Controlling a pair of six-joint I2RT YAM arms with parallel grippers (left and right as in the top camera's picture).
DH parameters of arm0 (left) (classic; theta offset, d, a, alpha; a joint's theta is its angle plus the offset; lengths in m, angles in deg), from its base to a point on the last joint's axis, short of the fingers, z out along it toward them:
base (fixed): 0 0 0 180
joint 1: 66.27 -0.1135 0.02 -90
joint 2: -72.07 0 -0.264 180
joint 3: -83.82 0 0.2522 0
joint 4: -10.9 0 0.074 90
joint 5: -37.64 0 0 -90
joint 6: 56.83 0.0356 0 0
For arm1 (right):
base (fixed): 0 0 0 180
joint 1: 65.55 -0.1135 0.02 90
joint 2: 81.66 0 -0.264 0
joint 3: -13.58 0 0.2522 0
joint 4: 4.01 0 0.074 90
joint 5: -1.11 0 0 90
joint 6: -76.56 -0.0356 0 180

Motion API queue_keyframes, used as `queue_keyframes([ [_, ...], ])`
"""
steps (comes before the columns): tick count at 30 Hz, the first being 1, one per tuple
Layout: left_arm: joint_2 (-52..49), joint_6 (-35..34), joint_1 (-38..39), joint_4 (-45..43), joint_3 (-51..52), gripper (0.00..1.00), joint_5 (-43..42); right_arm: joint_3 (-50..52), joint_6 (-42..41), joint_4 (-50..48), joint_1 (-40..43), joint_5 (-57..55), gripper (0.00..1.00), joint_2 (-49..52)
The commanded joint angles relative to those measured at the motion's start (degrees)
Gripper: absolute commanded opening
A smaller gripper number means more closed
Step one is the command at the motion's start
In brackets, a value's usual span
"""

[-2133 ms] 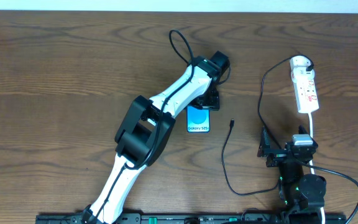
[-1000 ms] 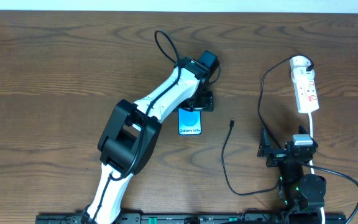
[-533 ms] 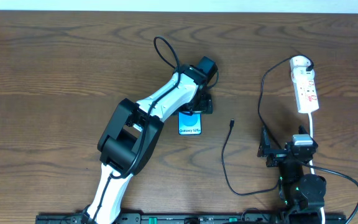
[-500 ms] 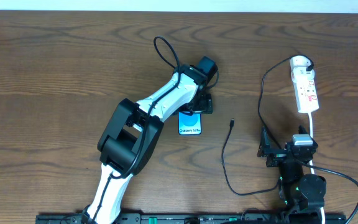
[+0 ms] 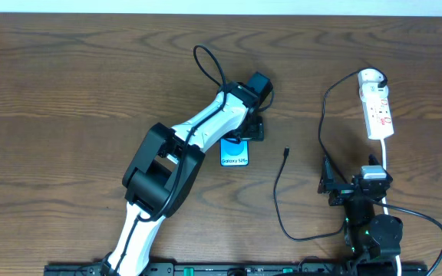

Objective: Plug charger to phone and switch on socket
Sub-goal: 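Lower the left gripper and close it on the phone's top edge, then lift the phone with the left gripper and tilt it upright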

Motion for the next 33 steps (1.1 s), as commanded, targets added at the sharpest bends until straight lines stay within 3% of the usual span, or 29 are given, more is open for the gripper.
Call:
queue_keyframes([
  [1, -1.1, -0.2, 0.1, 0.1, 1.3, 0.89, 0.9, 0.1, -0.2, 0.2, 0.3, 0.1, 0.99, -0.3],
  [6, -1.1, -0.2, 0.1, 0.2, 1.3, 0.81, 0.9, 0.1, -0.2, 0.2, 0.3, 0.1, 0.99, -0.3],
  [21, 1.0, -0.2, -0.5, 3.7, -1.4, 0.80, 0.7, 0.1, -0.2, 0.2, 0.3, 0.1, 0.99, -0.3],
  [33, 6.9, -0.2, -4.0, 6.2, -1.4, 0.77, -5.9, 0.1, -0.2, 0.2, 0.3, 0.1, 0.99, -0.3],
])
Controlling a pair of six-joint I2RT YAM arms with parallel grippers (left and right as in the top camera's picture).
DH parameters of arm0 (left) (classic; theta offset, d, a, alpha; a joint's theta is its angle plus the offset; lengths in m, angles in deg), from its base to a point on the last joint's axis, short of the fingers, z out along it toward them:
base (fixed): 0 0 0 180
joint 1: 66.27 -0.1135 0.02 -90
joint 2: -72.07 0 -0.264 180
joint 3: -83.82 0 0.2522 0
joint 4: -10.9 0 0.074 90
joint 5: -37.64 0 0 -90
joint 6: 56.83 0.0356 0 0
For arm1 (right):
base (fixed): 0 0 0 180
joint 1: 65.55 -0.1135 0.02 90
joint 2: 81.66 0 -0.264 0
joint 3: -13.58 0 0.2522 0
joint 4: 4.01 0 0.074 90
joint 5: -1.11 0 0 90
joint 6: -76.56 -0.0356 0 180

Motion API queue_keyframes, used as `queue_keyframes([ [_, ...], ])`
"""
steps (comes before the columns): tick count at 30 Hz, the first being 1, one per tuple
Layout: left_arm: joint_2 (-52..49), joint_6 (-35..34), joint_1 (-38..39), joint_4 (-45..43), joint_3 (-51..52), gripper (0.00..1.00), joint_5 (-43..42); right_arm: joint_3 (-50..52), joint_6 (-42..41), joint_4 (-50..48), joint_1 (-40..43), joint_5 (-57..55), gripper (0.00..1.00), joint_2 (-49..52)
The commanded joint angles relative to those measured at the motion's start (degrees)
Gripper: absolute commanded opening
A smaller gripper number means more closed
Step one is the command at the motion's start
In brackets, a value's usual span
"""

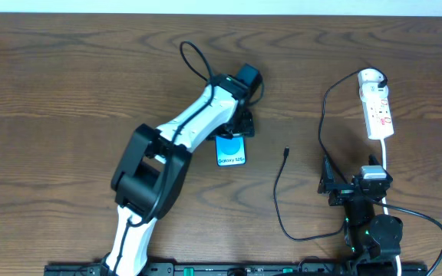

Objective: Plug charger to phone and switch on socket
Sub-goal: 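Lift the phone with the left gripper and tilt it upright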

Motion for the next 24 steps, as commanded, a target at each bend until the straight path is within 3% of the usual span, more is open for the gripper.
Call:
queue_keyframes([
  [1, 3.5, -0.1, -1.2, 1.4, -0.9, 0.77, -4.0, 0.1, -0.2, 0.2, 0.3, 0.1, 0.99, -0.3],
  [8, 3.5, 1.3, -3.3, 3.0, -0.9, 0.77, -18.3, 0.1, -0.2, 0.2, 0.3, 0.1, 0.99, -0.3],
  [24, 3.5, 4.0, -15.3, 2.9, -0.9, 0.76, -66.0, 0.1, -0.2, 0.2, 0.3, 0.1, 0.99, -0.3],
])
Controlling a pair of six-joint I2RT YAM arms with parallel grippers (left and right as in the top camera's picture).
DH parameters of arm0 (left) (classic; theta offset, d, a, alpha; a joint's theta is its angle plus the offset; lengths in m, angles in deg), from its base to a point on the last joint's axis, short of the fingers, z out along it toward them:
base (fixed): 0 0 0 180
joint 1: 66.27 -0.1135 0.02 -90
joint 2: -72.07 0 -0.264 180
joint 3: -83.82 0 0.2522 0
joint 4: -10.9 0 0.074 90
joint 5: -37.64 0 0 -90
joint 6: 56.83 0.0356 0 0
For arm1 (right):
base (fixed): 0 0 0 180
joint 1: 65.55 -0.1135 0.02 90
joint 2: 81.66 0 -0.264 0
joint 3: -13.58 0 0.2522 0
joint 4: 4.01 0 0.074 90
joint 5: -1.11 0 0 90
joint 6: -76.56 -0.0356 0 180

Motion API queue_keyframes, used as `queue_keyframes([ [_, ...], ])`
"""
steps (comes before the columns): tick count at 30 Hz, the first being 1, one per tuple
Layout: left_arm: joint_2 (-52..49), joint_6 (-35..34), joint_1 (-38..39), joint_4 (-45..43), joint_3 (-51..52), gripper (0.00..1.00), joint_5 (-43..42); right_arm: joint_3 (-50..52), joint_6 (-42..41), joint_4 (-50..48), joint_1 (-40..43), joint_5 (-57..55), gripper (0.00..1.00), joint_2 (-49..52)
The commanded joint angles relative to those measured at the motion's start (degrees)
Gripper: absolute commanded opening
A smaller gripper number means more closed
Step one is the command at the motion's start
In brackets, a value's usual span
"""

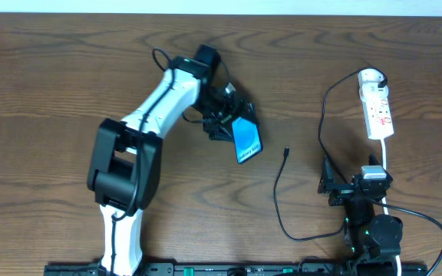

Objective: Plug charger to phone and switch on socket
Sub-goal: 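Lift the phone with the left gripper and tilt it upright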

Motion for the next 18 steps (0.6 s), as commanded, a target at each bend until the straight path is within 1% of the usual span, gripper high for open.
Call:
queue_keyframes([
  [1, 1.6, 1.0, -3.1, 0.1, -0.9, 0.76, -17.8, 0.1, -0.1, 0.2, 0.3, 0.1, 0.99, -0.3],
  [3, 1.6, 0.9, -4.9, 0.1, -0.9, 0.76, -23.3, 0.1, -0.1, 0.2, 0.3, 0.1, 0.99, -0.3],
  [4, 1.6, 0.9, -6.4, 0.1, -0.9, 0.76, -28.5, 0.1, -0.1, 0.2, 0.3, 0.1, 0.99, -0.3],
  [6, 1.6, 0.9, -8.3, 0.1, -0.9, 0.76, -33.8, 0.1, -0.1, 0.2, 0.3, 0.1, 0.99, -0.3],
  [11, 1.6, -1.1, -11.0, 0.9, -0.9, 0.76, -34.6, 0.1, -0.1, 0.2, 0.3, 0.1, 0.99, -0.3],
  [18, 1.7, -5.6, -13.4, 1.9, -0.9, 0.76, -34.6, 0.1, -0.1, 0.2, 0.3, 0.1, 0.99, -0.3],
])
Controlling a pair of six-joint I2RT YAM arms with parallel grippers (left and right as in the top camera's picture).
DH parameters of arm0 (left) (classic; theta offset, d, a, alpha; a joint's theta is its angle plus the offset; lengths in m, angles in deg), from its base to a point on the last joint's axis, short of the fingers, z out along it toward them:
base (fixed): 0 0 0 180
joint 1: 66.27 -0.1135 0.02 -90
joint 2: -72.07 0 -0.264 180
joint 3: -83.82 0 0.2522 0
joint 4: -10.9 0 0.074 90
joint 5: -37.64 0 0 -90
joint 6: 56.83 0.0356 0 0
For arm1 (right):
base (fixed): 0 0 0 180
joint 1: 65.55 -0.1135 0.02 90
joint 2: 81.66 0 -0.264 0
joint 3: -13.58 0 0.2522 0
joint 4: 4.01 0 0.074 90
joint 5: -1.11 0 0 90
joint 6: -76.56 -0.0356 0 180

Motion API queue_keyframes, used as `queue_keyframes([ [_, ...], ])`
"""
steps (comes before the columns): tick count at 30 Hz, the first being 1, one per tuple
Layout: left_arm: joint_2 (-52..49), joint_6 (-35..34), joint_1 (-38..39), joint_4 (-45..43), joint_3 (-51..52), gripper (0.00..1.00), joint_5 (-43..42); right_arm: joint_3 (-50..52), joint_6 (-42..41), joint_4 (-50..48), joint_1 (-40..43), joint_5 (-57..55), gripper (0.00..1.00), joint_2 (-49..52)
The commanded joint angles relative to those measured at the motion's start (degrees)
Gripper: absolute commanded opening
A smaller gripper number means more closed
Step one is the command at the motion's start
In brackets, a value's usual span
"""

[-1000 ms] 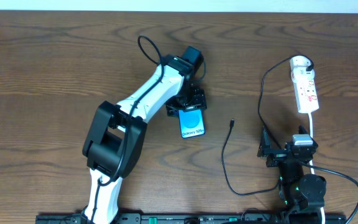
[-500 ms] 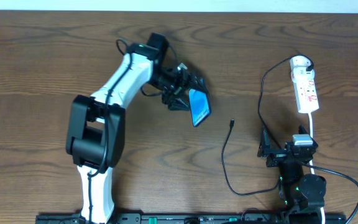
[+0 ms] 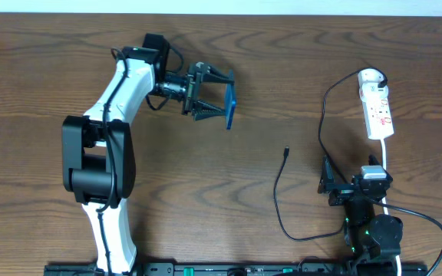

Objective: Plug charger to phone and switch on socket
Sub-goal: 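Lift the phone with the left gripper and tilt it upright, then move the right gripper toward the phone held by the left gripper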

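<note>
The phone (image 3: 230, 104), blue-screened, is seen edge-on and lifted off the table, with my left gripper (image 3: 222, 97) shut on it at the upper middle. A black charger cable (image 3: 278, 199) lies on the wood, its loose plug tip (image 3: 286, 152) to the right and below the phone. It runs up to the white socket strip (image 3: 377, 106) at the far right. My right gripper (image 3: 336, 184) rests low at the right beside the cable; its jaws are too small to read.
The white arm (image 3: 121, 100) reaches from the front edge up the left half of the table. A thick black cord (image 3: 420, 222) loops at the lower right near the right arm's base.
My left gripper has carried the phone up and left, off the table. The phone has turned from a slanted tilt to edge-on. The right arm and cable have not moved.
At first my left gripper was over the phone lying flat mid-table. Then the phone had shifted slightly left under it. Then it was tilted in the grip, and now it hangs edge-on higher up the table.
</note>
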Motion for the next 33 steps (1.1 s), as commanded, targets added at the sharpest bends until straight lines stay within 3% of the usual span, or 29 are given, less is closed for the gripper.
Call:
queue_keyframes([
  [1, 1.8, -2.9, -0.9, 1.8, -0.9, 0.76, -4.2, 0.1, -0.1, 0.2, 0.3, 0.1, 0.99, -0.3],
  [20, 12.9, -7.0, -5.0, 3.3, -0.9, 0.74, -4.2, 0.1, -0.1, 0.2, 0.3, 0.1, 0.99, -0.3],
  [31, 13.8, -7.0, -5.1, 7.6, -0.9, 0.73, -4.2, 0.1, -0.2, -1.4, 0.3, 0.0, 0.99, -0.3],
  [32, 13.8, -7.0, -5.1, 7.6, -0.9, 0.73, -4.2, 0.1, -1.9, -2.6, 0.3, 1.6, 0.99, -0.3],
  [33, 13.8, -6.9, -5.1, 7.6, -0.9, 0.73, -4.2, 0.1, -12.0, -4.4, 0.3, 10.5, 0.99, -0.3],
])
